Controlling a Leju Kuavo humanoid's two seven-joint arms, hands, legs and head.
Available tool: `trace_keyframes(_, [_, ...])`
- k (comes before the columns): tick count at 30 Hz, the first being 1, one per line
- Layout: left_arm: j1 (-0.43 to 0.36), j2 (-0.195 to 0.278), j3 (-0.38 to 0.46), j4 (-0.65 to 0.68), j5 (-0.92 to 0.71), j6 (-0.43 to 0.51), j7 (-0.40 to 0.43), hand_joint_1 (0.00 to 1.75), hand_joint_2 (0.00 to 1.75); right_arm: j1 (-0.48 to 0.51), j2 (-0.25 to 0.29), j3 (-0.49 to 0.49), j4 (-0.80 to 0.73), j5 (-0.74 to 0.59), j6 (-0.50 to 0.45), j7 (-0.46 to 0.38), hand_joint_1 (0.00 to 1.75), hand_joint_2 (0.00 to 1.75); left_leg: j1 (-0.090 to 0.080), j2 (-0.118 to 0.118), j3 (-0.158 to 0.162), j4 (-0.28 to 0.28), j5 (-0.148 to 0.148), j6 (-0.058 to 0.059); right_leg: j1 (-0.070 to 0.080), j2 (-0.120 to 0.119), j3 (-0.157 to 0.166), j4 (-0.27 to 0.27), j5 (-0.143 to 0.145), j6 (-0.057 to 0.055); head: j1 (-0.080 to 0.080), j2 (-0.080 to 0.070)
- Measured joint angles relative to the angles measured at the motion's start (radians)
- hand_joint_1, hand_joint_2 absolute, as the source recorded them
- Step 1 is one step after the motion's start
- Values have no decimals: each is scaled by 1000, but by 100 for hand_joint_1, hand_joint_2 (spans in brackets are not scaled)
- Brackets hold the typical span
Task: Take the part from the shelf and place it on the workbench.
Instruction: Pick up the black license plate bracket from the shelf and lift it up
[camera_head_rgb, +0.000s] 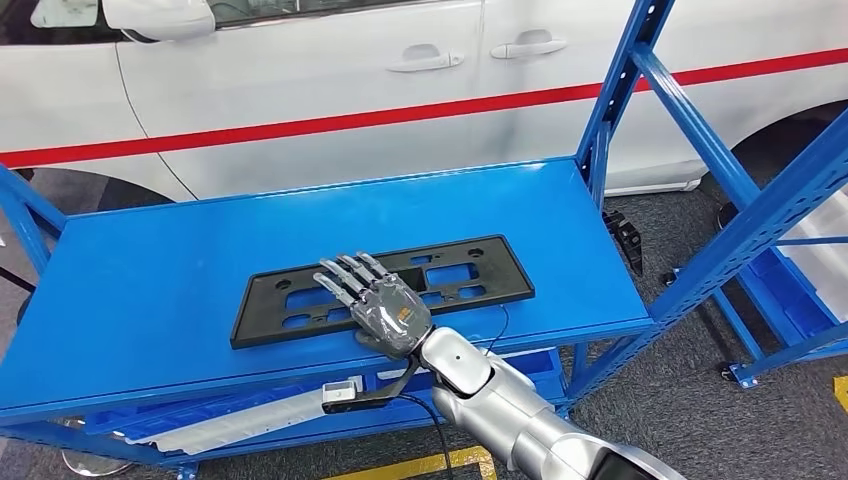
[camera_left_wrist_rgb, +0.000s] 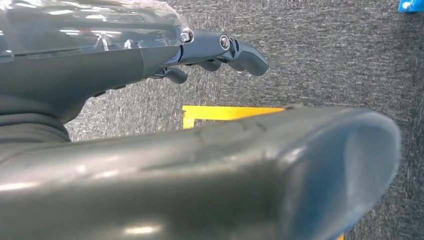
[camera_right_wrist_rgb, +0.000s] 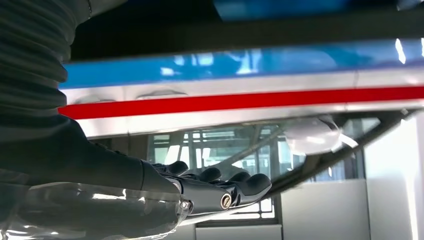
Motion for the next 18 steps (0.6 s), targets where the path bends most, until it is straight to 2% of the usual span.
trace_keyframes(1, [1, 0, 0, 0, 0, 0, -2, 0, 0, -2, 1, -1, 16, 11, -8, 4, 0, 175, 0, 0, 18, -43, 32, 2, 1, 1, 2, 1, -1, 0, 0, 0])
trace_keyframes(2, [1, 1, 0, 0, 0, -1, -2, 0, 0, -6, 2, -1, 31, 19, -13, 5, 0, 175, 0, 0, 51, -113, 72, 6, 1, 2, 5, 1, -3, 2, 0, 0])
trace_keyframes(4, [0, 2, 0, 1, 0, -1, -3, 0, 0, -17, 6, -4, 59, 25, -22, 5, 0, 175, -3, 0, 112, -239, 119, 15, 4, 5, 7, 4, -6, 7, 0, 0])
trace_keyframes(5, [-2, 2, 0, 1, 0, -1, -3, 0, 0, -22, 7, -6, 70, 26, -24, 4, 0, 175, -5, -1, 126, -271, 125, 19, 5, 5, 6, 4, -7, 11, 0, 0])
trace_keyframes(8, [-1, 4, 0, 2, 0, 0, -2, 0, 0, -27, 9, -11, 92, 43, -25, 10, 0, 175, -5, -1, 133, -289, 125, 34, 6, 6, 6, 4, -8, 27, 0, 0])
trace_keyframes(9, [-1, 4, 0, 2, 0, 0, -2, 0, 0, -28, 9, -12, 96, 50, -25, 12, 0, 175, -3, -1, 135, -293, 128, 40, 5, 5, 2, 15, -17, 33, 0, 0])
trace_keyframes(11, [-3, 5, 0, 2, 0, 0, -2, 0, 0, -32, 8, -15, 105, 60, -25, 17, 0, 175, 1, 1, 139, -300, 131, 49, 3, 4, -35, 96, -65, 43, 0, 0])
trace_keyframes(13, [-3, 5, 0, 2, 0, 0, -3, 0, 0, -34, 8, -16, 116, 79, -25, 27, 0, 175, 1, 1, 138, -300, 131, 52, -1, 3, -102, 232, -125, 50, 0, 0])
trace_keyframes(14, [-2, 6, 0, 2, 0, 1, -3, 0, 0, -33, 8, -16, 124, 96, -25, 38, 0, 175, 1, 1, 139, -300, 130, 53, -4, 3, -128, 279, -137, 53, 0, 0])
trace_keyframes(15, [-1, 6, 0, 2, 0, 2, -4, 0, 0, -34, 8, -16, 131, 120, -25, 54, 0, 175, 1, 1, 139, -299, 129, 52, -7, 3, -136, 291, -128, 54, 0, 0])
trace_keyframes(16, [0, 6, 0, 2, 0, 3, -6, 0, 0, -38, 8, -16, 140, 151, -23, 76, 0, 175, 2, 1, 140, -298, 128, 51, -9, 2, -123, 260, -100, 55, 0, 0])
trace_keyframes(18, [0, 6, 1, 2, 0, 5, -12, 0, 0, -57, 8, -16, 161, 210, -5, 130, 0, 175, 2, 0, 143, -294, 124, 46, -12, 0, -57, 121, -30, 53, 0, 0])
